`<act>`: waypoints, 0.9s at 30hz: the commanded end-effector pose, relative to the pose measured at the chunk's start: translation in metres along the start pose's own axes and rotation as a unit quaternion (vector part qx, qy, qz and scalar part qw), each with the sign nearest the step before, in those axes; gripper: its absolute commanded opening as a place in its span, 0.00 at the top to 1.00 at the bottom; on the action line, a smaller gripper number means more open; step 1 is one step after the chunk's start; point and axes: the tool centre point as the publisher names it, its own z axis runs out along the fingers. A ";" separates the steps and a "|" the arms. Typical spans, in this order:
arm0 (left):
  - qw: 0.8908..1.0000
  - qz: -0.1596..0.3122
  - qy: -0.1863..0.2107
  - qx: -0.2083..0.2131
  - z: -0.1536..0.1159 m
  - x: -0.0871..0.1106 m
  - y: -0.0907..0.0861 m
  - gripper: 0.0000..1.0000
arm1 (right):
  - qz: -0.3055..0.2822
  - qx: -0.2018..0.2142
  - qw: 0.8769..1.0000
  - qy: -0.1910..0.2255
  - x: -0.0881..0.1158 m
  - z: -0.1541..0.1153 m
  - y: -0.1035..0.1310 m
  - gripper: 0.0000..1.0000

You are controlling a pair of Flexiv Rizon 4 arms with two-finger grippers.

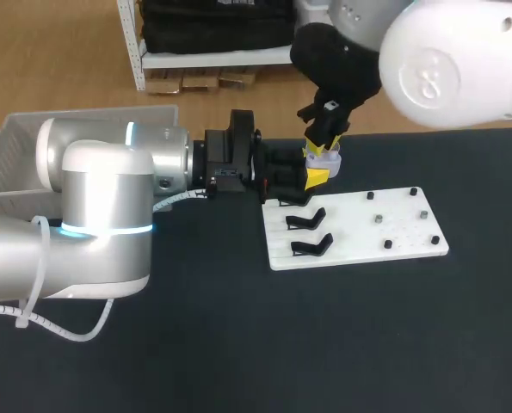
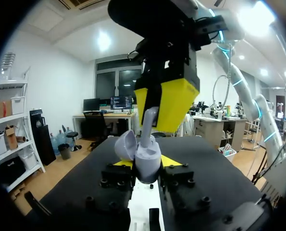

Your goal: Pick up each earbud case from the left stands, insert the matching earbuds, close the lid, and place the case in the box.

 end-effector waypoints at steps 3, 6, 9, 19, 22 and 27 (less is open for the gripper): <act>1.000 0.000 0.000 -0.003 0.000 0.000 -0.001 1.00 | 0.001 0.000 1.000 0.005 0.000 0.004 -0.001 1.00; 1.000 0.000 0.000 -0.003 0.000 0.000 -0.001 1.00 | 0.003 0.001 1.000 0.008 0.001 0.007 -0.003 1.00; 1.000 0.000 0.000 -0.003 0.000 0.000 -0.001 1.00 | 0.006 0.002 1.000 0.009 0.001 0.008 -0.004 1.00; 1.000 0.000 0.000 -0.003 0.000 0.000 -0.001 1.00 | 0.010 0.001 1.000 0.012 -0.001 0.013 -0.004 1.00; 1.000 0.000 0.000 -0.003 0.000 0.000 -0.001 1.00 | 0.009 0.000 1.000 0.013 -0.001 0.012 -0.003 1.00; 1.000 0.000 0.000 -0.003 0.000 0.000 -0.001 1.00 | 0.013 0.000 1.000 0.009 0.000 0.009 -0.004 1.00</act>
